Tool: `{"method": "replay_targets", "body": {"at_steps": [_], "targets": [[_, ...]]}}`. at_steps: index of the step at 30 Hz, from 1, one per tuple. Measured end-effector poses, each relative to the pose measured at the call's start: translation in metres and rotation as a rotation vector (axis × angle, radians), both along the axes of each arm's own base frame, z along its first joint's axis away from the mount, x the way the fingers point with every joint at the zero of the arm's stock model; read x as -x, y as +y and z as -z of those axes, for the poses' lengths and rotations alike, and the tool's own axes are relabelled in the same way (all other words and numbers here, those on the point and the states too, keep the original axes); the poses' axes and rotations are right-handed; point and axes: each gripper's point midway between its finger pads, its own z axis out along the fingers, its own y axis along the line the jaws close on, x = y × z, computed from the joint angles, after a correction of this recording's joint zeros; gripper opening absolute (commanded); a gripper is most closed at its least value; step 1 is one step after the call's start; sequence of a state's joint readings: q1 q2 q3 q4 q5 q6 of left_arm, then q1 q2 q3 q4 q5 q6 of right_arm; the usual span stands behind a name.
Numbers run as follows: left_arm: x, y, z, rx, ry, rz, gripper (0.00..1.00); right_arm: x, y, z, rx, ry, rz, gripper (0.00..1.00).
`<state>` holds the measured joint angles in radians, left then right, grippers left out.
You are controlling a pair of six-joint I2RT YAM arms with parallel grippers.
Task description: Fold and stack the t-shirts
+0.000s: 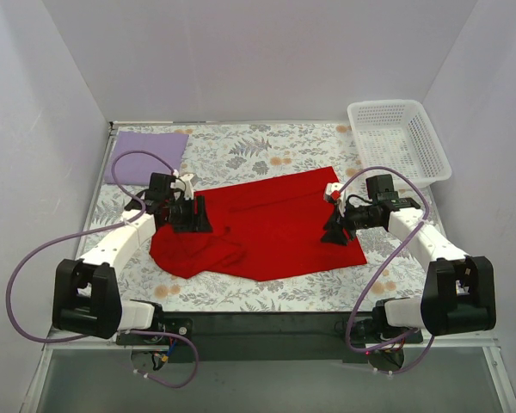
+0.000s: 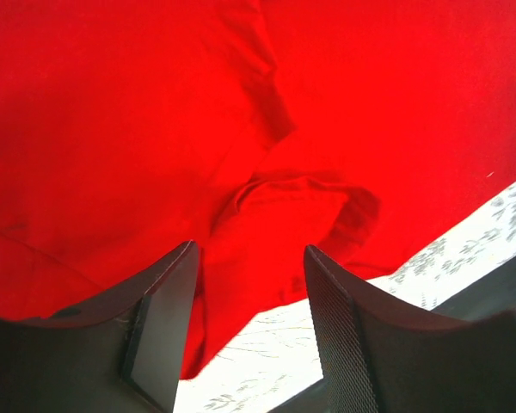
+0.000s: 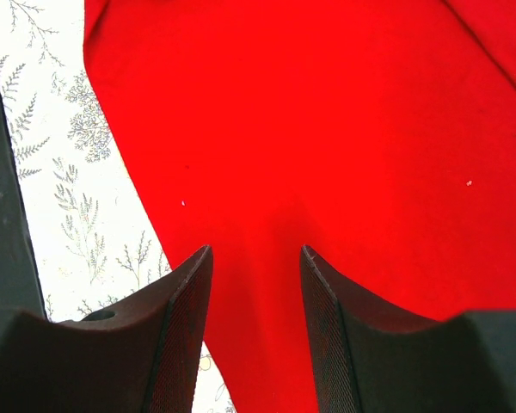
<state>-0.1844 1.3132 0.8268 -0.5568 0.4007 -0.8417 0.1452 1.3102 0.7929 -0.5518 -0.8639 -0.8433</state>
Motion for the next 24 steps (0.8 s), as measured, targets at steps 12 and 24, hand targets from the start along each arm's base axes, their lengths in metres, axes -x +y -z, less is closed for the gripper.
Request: {"method": "replay_targets", "body": {"at_steps": [12, 24], "targets": [[0.008, -0.013, 0.031, -0.105, -0.010, 0.241, 0.47, 0.000, 0.000, -0.001, -0.006, 0.000, -0.003, 0.52], [0.001, -0.011, 0.051, -0.155, 0.032, 0.278, 0.29, -0.001, -0.002, -0.001, -0.013, 0.003, 0.008, 0.52]]}}
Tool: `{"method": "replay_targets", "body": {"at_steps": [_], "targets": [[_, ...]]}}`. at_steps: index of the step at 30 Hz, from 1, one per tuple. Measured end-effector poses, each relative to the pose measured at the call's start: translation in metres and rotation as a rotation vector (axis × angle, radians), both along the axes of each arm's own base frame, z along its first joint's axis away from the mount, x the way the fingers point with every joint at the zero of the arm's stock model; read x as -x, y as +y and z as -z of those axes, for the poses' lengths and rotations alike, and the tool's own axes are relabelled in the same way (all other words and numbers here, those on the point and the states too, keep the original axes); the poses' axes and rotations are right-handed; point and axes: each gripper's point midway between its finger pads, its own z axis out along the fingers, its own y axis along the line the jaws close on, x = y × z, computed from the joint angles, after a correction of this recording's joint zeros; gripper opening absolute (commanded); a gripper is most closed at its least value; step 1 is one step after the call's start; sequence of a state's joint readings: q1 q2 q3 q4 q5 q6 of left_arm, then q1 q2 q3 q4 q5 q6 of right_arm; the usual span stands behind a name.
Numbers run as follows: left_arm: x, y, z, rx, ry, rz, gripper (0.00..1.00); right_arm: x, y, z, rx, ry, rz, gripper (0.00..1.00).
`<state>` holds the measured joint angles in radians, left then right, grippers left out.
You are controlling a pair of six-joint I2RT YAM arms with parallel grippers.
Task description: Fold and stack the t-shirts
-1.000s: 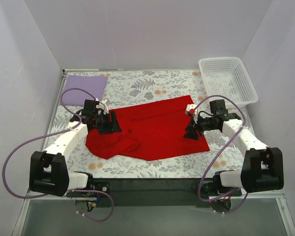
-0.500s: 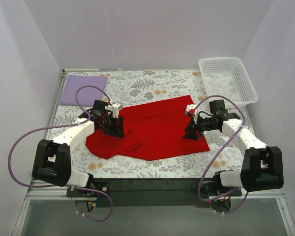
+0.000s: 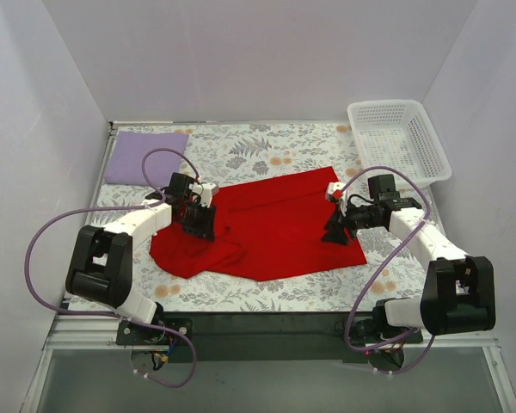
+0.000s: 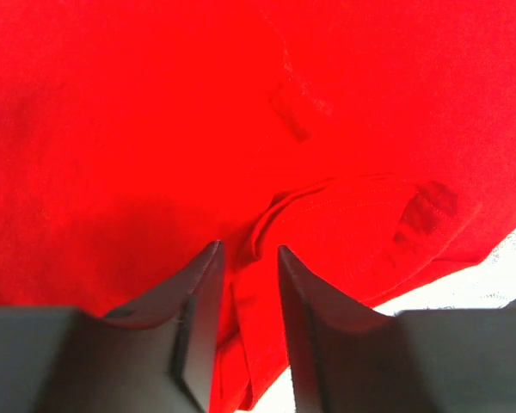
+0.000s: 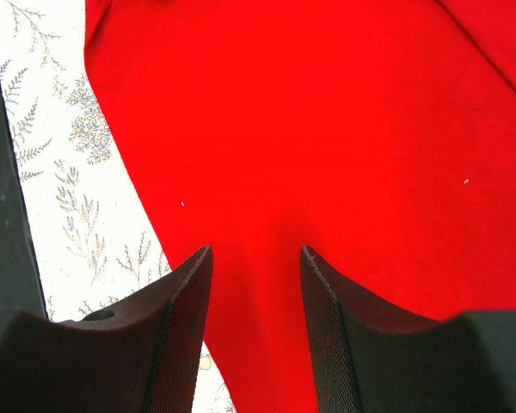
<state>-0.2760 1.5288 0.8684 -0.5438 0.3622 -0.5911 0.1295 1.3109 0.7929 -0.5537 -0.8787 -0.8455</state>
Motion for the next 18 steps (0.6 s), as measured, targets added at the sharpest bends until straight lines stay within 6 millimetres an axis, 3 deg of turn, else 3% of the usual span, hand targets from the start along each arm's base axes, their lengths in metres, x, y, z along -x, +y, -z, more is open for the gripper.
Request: {"method": "replay_targets", "body": {"at_steps": [2, 6, 13, 18], "targets": [[0.000, -0.001, 0.001, -0.001, 0.002, 0.005, 0.24, 0.000, -0.001, 0.000, 0.000, 0.001, 0.002, 0.52], [-0.002, -0.003, -0.001, 0.007, -0.001, 0.009, 0.00, 0.000, -0.002, 0.000, -0.003, 0.004, 0.007, 0.52], [0.000, -0.006, -0.008, 0.027, -0.013, 0.022, 0.00, 0.001, -0.004, 0.001, 0.006, -0.002, 0.000, 0.52], [0.000, -0.008, -0.042, 0.070, -0.111, 0.031, 0.00, 0.006, -0.017, 0.014, 0.107, -0.046, -0.051, 0.52]]}}
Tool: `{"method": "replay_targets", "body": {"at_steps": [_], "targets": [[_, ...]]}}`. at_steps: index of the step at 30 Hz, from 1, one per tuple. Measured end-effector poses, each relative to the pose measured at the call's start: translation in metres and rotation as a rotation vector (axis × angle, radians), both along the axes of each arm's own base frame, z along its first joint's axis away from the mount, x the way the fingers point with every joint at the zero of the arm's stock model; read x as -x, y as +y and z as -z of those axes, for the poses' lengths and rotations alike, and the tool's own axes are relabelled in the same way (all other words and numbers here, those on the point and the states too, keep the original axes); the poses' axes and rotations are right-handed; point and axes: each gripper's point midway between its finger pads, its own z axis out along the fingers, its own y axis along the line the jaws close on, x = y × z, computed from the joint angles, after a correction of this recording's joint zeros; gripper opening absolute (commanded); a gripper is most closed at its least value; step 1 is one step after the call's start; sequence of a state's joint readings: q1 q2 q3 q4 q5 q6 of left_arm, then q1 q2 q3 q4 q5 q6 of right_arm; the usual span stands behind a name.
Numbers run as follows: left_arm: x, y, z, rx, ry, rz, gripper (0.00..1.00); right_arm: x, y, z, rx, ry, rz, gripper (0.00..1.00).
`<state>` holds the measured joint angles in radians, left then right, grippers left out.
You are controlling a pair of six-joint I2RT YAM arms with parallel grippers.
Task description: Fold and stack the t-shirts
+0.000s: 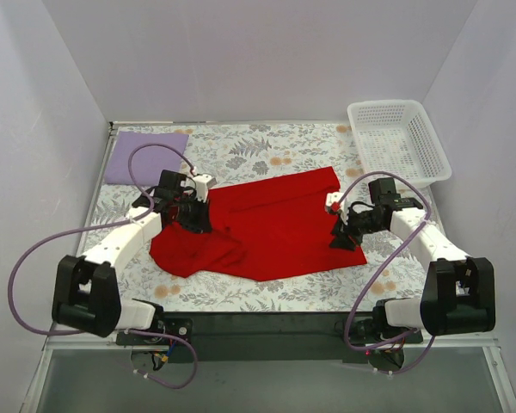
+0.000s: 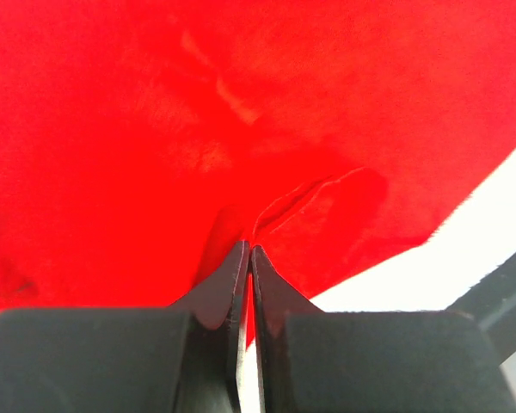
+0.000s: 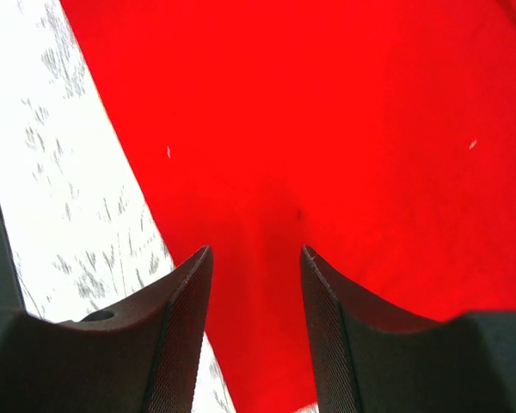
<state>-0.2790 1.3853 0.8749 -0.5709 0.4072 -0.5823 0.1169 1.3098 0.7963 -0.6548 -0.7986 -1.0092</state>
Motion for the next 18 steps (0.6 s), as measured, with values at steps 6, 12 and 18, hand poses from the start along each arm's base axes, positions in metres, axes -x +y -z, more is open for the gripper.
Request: {"method": "replay_targets", "body": {"at_steps": [6, 12, 18], "targets": [[0.007, -0.007, -0.043, 0.083, -0.133, 0.034, 0.00, 0.016, -0.033, 0.015, 0.219, -0.178, -0.177, 0.54], [0.016, -0.011, -0.054, 0.117, -0.163, 0.056, 0.00, 0.046, -0.068, 0.043, 0.408, -0.229, -0.331, 0.50], [0.018, -0.013, -0.056, 0.131, -0.163, 0.066, 0.00, 0.056, -0.084, 0.060, 0.489, -0.186, -0.387, 0.41]]}}
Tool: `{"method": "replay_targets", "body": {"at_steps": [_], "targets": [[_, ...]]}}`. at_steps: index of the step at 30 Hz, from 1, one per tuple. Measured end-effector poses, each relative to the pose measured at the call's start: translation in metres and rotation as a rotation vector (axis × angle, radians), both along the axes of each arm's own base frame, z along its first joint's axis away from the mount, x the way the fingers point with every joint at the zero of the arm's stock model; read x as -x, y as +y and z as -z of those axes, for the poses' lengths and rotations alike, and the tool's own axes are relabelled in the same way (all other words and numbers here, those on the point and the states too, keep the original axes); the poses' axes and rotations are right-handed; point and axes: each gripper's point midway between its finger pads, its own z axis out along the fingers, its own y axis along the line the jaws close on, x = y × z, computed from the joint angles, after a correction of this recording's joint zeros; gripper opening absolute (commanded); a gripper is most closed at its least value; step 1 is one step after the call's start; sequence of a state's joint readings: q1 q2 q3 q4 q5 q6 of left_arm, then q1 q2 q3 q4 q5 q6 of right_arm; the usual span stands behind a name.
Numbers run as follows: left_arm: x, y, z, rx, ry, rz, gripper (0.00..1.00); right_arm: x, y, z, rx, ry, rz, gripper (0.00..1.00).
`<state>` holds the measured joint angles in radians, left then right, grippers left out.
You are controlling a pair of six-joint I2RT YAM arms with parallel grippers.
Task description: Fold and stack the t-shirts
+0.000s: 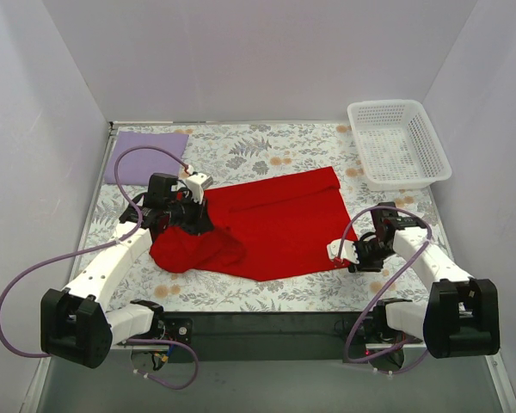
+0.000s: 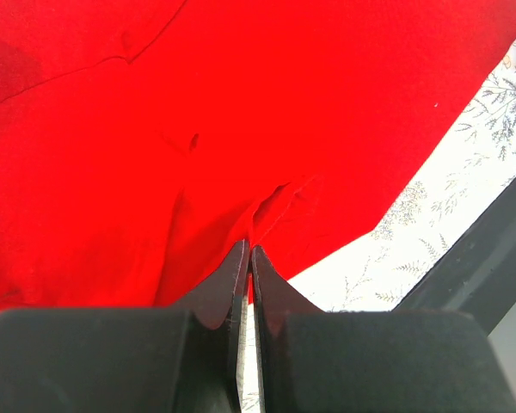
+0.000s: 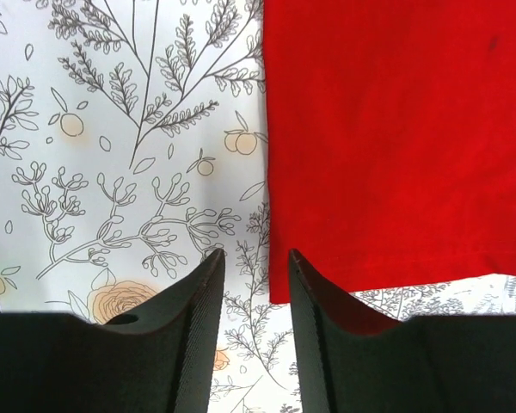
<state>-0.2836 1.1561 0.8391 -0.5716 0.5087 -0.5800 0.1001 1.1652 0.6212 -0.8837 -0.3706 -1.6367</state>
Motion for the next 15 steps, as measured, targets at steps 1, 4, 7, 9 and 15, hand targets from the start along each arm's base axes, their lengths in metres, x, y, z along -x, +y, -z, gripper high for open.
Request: {"method": "replay_targets", "body": {"at_steps": [1, 4, 7, 9, 15], "targets": [[0.000, 0.000, 0.000, 0.001, 0.000, 0.001, 0.00, 0.000, -0.001, 0.002, 0.008, 0.008, 0.001, 0.41], [0.001, -0.001, 0.000, 0.004, 0.001, 0.004, 0.00, 0.001, -0.005, 0.007, 0.029, 0.027, 0.005, 0.38], [0.001, -0.001, -0.001, 0.007, -0.002, 0.005, 0.00, -0.002, -0.008, 0.011, 0.046, 0.033, 0.008, 0.36], [0.002, -0.001, -0.001, 0.008, -0.004, 0.006, 0.00, -0.002, -0.010, 0.013, 0.058, 0.040, 0.012, 0.36], [0.004, 0.000, -0.001, 0.008, -0.004, 0.006, 0.00, -0.008, -0.012, 0.014, 0.064, 0.027, 0.024, 0.36]]}}
